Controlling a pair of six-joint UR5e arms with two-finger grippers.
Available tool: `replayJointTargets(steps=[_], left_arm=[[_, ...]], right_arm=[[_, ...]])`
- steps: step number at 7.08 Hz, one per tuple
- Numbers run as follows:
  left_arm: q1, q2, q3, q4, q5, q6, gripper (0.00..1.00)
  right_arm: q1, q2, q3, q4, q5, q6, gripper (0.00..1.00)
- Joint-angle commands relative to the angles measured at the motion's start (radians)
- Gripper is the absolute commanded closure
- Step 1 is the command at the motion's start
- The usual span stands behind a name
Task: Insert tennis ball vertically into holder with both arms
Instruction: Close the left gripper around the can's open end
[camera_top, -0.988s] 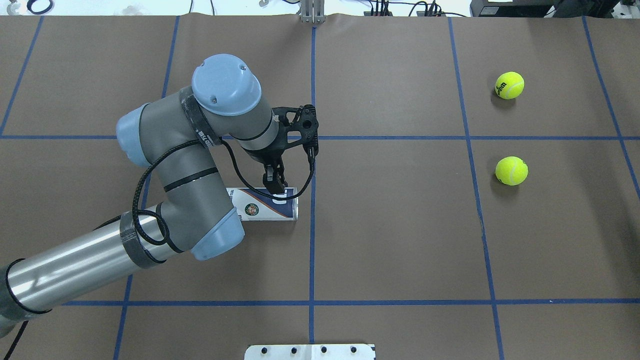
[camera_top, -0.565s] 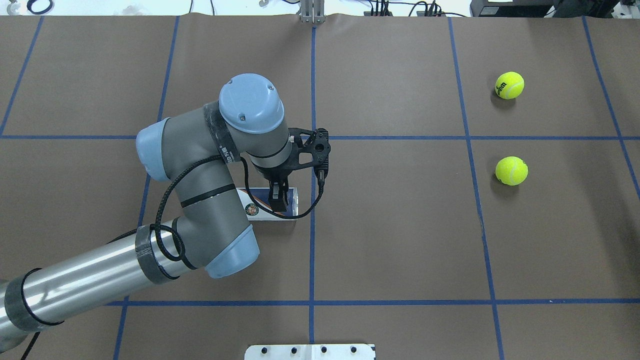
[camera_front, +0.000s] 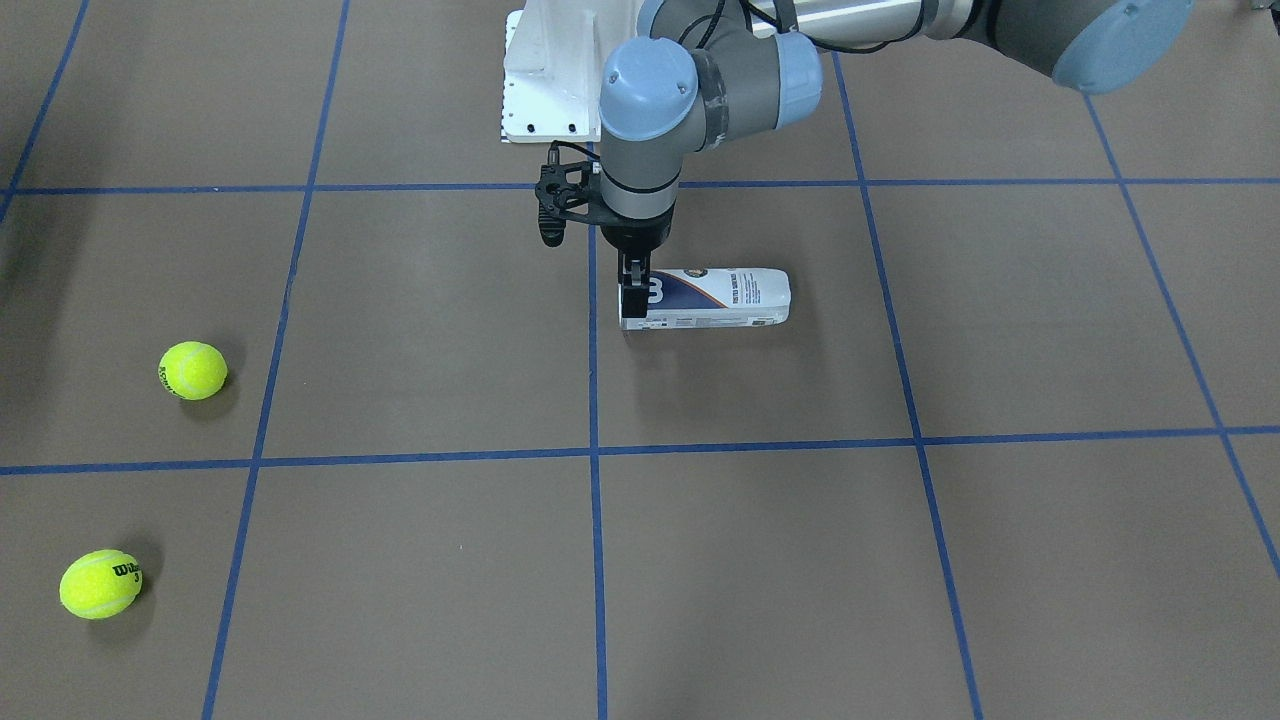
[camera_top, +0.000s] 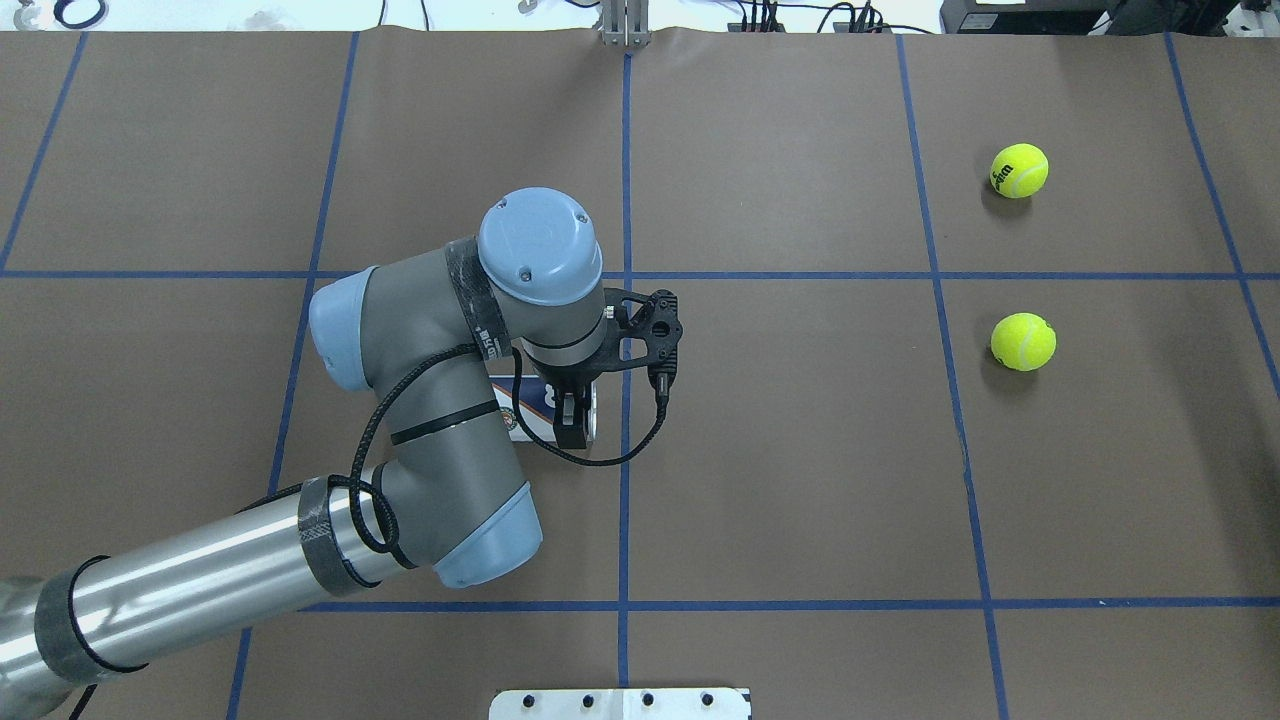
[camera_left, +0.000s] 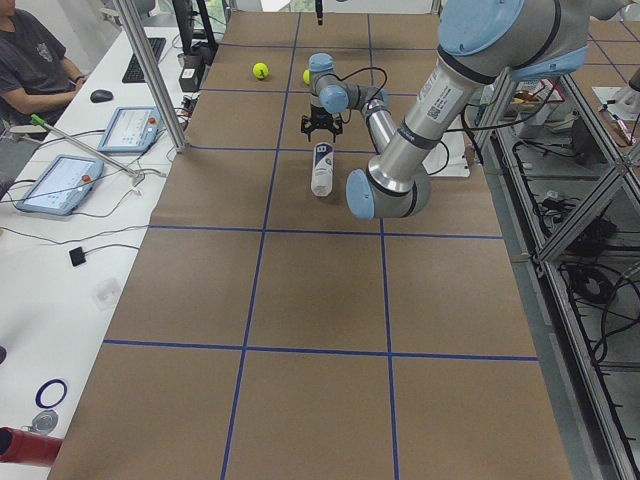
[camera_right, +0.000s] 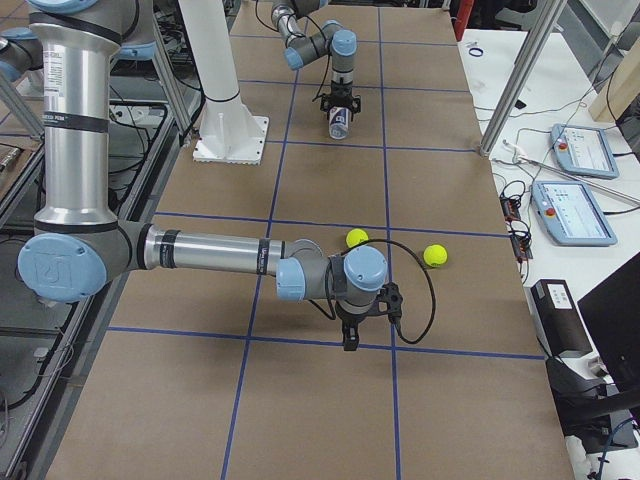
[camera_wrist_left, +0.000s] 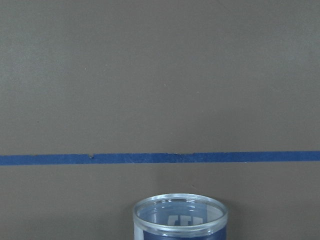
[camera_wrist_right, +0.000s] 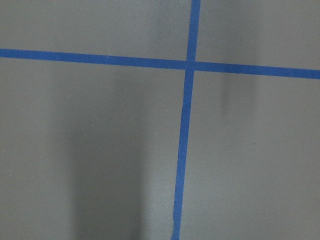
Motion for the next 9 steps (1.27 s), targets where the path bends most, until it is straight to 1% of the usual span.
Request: replayJointTargets(steps=[1,2,6,9], left_arm=[[0.015,-0.013,0.032,-0.008,0.036,0.003,0.00],[0.029,-0.017,0.057,-0.011,0.052,0.001,0.00],[0.034,-0.021,0.081,-0.024,0.052,0.003,0.00],[0.034,-0.022,0.115,-0.057,0.054,0.001,0.00]], right_arm=[[0.000,-0.003,0.020,0.005,-0.001,0.006,0.01],[0.000,-0.001,0.020,0.005,-0.001,0.006,0.01],[0.000,-0.001,0.020,0.005,-0.001,0.008,0.01],[0.000,-0.001,0.022,0.005,-0.001,0.008,0.01]])
